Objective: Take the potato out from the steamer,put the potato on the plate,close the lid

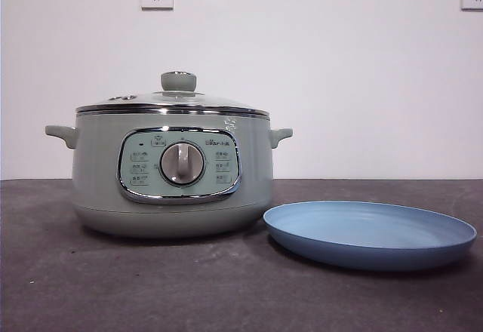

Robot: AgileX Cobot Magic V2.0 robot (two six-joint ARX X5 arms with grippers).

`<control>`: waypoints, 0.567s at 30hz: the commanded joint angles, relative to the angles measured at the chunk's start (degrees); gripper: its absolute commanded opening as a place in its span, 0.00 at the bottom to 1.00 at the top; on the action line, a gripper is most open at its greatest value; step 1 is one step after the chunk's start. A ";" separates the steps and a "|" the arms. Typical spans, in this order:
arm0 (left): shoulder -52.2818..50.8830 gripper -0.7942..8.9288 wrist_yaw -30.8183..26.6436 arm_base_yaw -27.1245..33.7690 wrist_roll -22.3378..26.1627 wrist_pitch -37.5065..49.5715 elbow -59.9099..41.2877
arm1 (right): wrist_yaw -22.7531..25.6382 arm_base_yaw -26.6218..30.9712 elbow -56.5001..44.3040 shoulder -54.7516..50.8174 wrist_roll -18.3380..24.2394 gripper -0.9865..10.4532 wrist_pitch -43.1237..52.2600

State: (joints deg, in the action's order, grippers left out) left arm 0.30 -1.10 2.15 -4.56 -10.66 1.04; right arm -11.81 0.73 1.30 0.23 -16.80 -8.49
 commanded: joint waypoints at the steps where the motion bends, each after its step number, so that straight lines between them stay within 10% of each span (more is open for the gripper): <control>1: -0.07 0.08 0.13 0.15 -1.79 1.49 -0.90 | -0.09 -0.04 -0.68 -0.13 -2.99 0.09 0.76; 17: 3.63 0.07 13.07 0.15 -14.86 -6.14 12.02 | -3.63 -0.13 11.89 7.10 -8.81 0.08 0.22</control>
State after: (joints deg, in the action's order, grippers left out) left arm 3.53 11.40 2.15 -18.61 -16.82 12.25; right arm -15.18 0.71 12.32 6.96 -25.28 -8.71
